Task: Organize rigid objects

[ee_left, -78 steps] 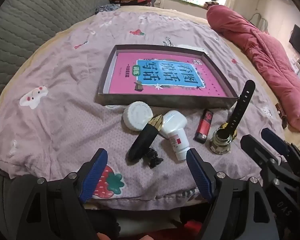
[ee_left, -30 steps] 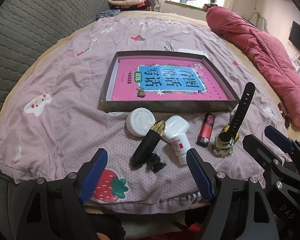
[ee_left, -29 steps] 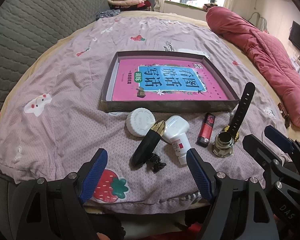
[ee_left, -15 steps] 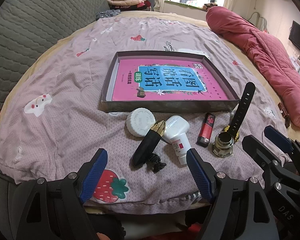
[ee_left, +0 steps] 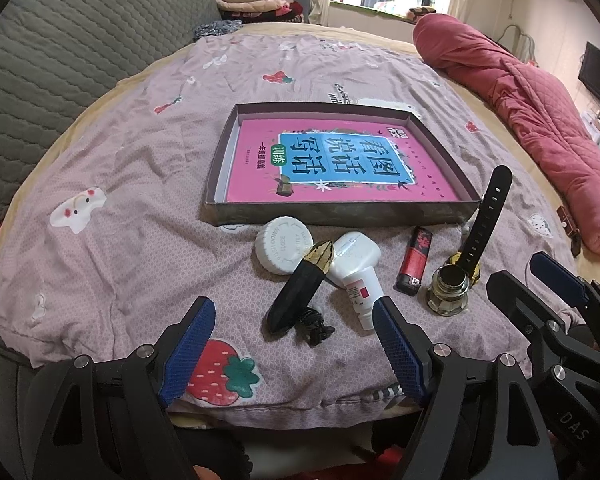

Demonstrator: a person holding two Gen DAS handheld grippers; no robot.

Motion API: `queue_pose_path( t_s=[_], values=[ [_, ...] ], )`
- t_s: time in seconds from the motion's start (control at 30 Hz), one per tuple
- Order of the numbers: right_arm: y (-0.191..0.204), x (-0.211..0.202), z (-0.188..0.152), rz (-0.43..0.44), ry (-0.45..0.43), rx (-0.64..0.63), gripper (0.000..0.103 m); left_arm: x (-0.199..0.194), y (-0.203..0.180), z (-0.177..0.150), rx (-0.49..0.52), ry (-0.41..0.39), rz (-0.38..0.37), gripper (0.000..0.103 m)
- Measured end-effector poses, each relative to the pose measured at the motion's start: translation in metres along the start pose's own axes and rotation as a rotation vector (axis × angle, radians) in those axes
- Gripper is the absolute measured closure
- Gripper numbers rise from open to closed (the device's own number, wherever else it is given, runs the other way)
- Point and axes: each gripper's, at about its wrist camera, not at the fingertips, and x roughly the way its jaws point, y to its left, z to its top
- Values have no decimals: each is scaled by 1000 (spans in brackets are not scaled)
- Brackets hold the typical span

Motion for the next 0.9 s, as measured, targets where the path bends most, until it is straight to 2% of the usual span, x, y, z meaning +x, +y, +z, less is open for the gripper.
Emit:
queue_pose_path(
  t_s=[0.47,0.7,0.9],
  values=[
    [-14,2,2,-21,-4,48,37,6,14,-1,-33,12,19,21],
    [-27,-3,6,-57,-33,58,37,7,37,3,-63,-5,58,21],
    [-36,-1,5,-70,-22,79,37,16,45,0,-66,31,70,21]
  ],
)
